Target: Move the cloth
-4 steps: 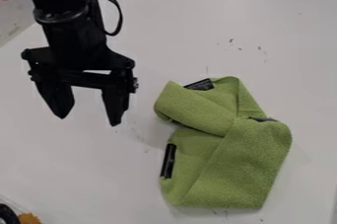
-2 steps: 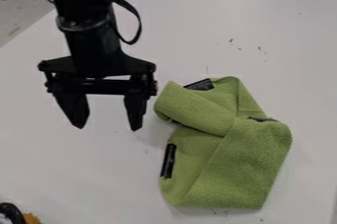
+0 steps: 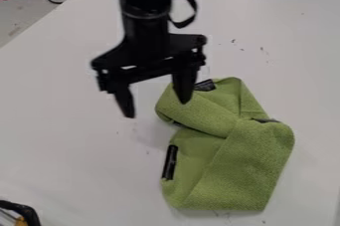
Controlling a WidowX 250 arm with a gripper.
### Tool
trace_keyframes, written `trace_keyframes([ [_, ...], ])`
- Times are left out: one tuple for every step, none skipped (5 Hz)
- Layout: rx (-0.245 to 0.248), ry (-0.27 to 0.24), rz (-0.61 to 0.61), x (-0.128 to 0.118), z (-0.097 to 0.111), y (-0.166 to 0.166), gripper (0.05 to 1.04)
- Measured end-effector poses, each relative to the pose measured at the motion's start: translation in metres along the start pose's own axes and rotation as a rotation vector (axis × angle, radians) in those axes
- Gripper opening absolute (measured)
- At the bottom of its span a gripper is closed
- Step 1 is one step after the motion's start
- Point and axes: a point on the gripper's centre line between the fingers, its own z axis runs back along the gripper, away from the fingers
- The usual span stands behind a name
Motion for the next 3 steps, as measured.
trace_keyframes([
  [-0.017, -0.041, 0.206, 0.015, -0.012, -0.021, 0.999],
  [-0.01, -0.023, 0.323, 0.036, -0.026, -0.038, 0.999],
  [-0.038, -0.002, 0.363, 0.051, -0.049, -0.045, 0.999],
])
